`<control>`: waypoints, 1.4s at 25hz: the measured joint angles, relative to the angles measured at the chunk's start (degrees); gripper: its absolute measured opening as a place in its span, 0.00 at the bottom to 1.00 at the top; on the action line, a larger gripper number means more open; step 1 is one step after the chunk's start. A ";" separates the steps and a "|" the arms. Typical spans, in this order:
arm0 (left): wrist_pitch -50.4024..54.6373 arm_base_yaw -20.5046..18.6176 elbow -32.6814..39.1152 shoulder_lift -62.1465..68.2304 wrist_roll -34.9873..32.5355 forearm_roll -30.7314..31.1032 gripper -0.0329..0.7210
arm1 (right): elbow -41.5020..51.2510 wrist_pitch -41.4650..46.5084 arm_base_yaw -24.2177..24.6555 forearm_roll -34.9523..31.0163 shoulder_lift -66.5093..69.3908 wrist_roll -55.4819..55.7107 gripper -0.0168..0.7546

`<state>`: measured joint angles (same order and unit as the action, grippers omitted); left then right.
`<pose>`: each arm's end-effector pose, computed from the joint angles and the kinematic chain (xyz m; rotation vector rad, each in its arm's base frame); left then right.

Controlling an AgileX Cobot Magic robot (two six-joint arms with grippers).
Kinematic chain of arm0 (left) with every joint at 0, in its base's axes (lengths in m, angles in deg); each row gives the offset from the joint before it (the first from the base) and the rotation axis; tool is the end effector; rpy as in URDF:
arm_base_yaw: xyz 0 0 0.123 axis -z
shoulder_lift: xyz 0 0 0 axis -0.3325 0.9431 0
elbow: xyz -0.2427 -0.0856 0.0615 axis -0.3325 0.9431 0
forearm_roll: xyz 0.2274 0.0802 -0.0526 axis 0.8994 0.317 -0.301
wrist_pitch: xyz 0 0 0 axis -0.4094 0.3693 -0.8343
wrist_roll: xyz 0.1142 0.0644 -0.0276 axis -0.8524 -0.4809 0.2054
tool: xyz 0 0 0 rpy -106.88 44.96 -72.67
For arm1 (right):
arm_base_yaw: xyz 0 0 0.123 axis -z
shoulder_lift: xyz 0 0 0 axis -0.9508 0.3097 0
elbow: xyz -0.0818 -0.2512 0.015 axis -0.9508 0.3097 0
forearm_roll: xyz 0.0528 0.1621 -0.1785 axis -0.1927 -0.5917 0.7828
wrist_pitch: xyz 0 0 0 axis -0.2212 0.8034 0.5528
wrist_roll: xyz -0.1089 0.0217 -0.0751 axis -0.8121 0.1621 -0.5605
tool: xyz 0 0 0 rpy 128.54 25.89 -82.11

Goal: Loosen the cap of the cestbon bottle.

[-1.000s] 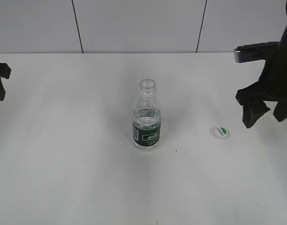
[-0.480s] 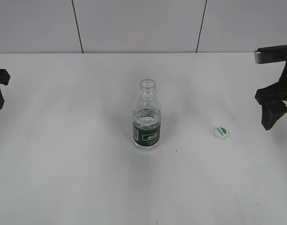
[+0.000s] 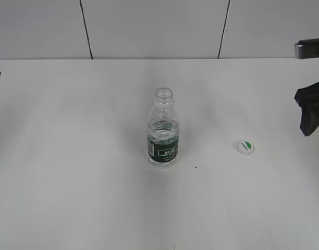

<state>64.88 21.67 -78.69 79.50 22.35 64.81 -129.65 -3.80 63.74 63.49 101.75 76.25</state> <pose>0.2954 -0.0044 0.2040 -0.0896 2.8217 0.0450 0.3053 0.0423 0.1667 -0.3309 3.0814 -0.0176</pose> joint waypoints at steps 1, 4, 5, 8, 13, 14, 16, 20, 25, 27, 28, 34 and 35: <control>0.13 0.00 0.00 -1.56 -0.04 0.27 0.64 | 0.00 0.14 0.00 0.00 -1.45 0.00 0.78; 1.23 0.00 0.00 -6.11 -2.45 0.91 0.64 | 0.00 0.75 0.00 0.05 -6.68 0.00 0.78; 1.57 0.00 0.00 -7.66 -3.13 1.02 0.64 | 0.00 1.17 0.00 0.09 -8.83 0.06 0.78; 2.20 0.00 0.00 -12.00 -3.94 0.45 0.64 | 0.00 2.47 0.00 0.23 -15.29 0.06 0.78; 5.92 0.00 1.62 -18.46 -4.10 0.03 0.64 | 0.00 5.05 0.00 1.81 -26.40 -0.01 0.78; 6.50 0.00 2.15 -20.04 -4.10 -0.03 0.64 | 0.00 5.26 0.00 1.96 -28.31 -0.01 0.78; 7.07 0.00 3.29 -23.61 -4.10 -0.22 0.64 | 0.00 5.43 0.00 2.10 -32.68 -0.01 0.78; 7.60 0.00 6.33 -31.48 -4.39 -0.27 0.64 | 0.00 5.70 0.00 2.21 -39.85 0.05 0.78; 7.78 0.00 11.42 -45.79 -4.66 -0.28 0.64 | 0.00 5.77 0.00 2.15 -45.95 0.05 0.78; 7.84 0.00 12.94 -51.57 -4.73 -0.28 0.64 | 0.15 5.93 0.00 2.01 -49.06 0.05 0.78; 7.90 0.00 13.58 -54.04 -4.73 -0.28 0.64 | 0.20 5.93 0.00 2.08 -49.66 0.05 0.78; 10.35 0.00 16.80 -71.04 -4.80 -0.03 0.64 | 1.43 5.93 0.00 1.01 -52.35 0.05 0.78; 10.94 0.00 17.29 -73.12 -4.80 0.11 0.64 | 2.02 5.93 0.00 0.73 -52.82 0.05 0.78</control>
<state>75.82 21.67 -61.40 6.38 17.55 64.92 -127.63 2.13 63.74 64.23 48.93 76.30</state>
